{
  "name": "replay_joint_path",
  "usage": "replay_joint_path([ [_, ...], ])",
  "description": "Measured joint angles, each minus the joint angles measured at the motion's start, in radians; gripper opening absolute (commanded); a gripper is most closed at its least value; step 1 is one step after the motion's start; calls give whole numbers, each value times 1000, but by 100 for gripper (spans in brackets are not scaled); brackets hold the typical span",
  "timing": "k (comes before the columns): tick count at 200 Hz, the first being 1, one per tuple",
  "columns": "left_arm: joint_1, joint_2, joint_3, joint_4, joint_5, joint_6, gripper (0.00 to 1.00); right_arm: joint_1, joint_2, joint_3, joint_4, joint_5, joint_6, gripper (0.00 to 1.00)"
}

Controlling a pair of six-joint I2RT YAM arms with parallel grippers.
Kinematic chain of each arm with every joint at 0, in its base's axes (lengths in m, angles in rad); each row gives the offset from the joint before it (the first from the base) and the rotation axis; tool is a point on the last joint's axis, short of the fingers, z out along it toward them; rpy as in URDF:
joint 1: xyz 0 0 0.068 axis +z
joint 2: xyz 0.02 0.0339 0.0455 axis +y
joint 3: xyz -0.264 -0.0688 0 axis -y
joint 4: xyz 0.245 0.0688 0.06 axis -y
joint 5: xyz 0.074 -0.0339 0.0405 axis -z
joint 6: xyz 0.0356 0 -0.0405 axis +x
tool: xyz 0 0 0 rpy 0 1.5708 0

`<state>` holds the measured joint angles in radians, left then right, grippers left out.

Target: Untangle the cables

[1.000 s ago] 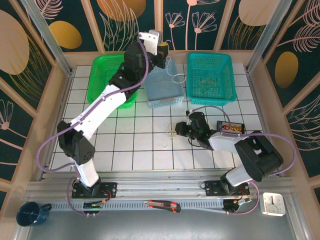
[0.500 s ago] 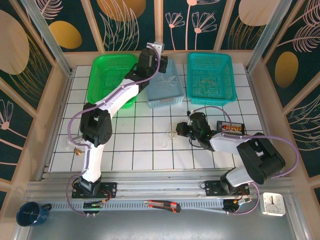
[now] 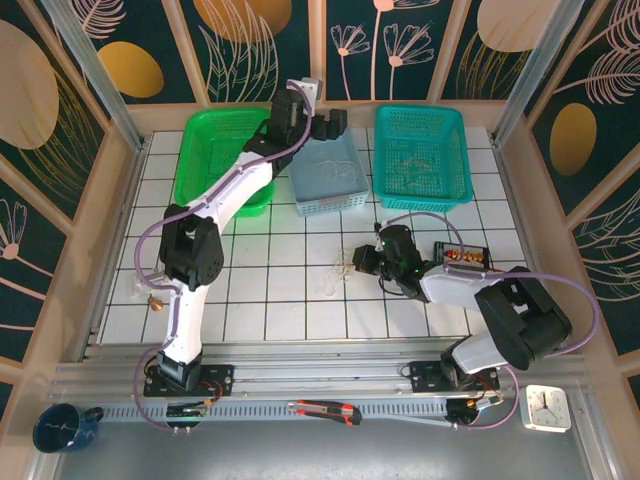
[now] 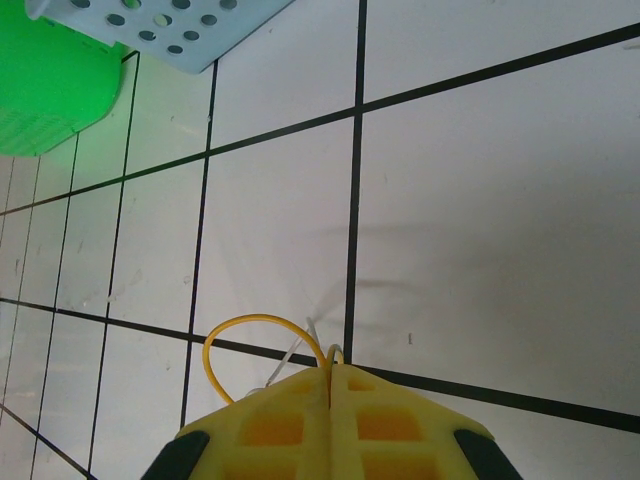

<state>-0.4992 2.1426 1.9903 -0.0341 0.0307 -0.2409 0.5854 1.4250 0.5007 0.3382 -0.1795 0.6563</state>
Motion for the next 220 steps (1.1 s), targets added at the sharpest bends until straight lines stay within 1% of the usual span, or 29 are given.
replay_joint_path([
  [31, 0, -159, -200, 9, 95, -12, 99, 0, -24, 22, -32, 11, -19, 0],
  [56, 0, -335, -434, 64, 166, -43, 99, 1, -44, 48, -51, 19, -30, 0],
  [86, 0, -530, -729, 175, 260, -112, 99, 1, -57, 72, -61, 19, -41, 0],
  [111, -7, -626, -948, 269, 334, -178, 94, -3, -65, 82, -62, -9, -46, 0],
  [136, -31, -668, -1130, 344, 389, -223, 88, -11, -77, 89, -63, -54, -48, 0],
  [151, -55, -672, -1205, 371, 417, -241, 85, -17, -84, 93, -64, -80, -48, 0],
  [168, -83, -672, -1252, 394, 440, -249, 80, -22, -86, 101, -66, -108, -56, 0],
  [190, -109, -670, -1269, 431, 459, -256, 74, -24, -86, 106, -68, -139, -75, 0],
  [220, -114, -636, -1268, 495, 472, -260, 67, -24, -86, 106, -72, -170, -92, 0],
])
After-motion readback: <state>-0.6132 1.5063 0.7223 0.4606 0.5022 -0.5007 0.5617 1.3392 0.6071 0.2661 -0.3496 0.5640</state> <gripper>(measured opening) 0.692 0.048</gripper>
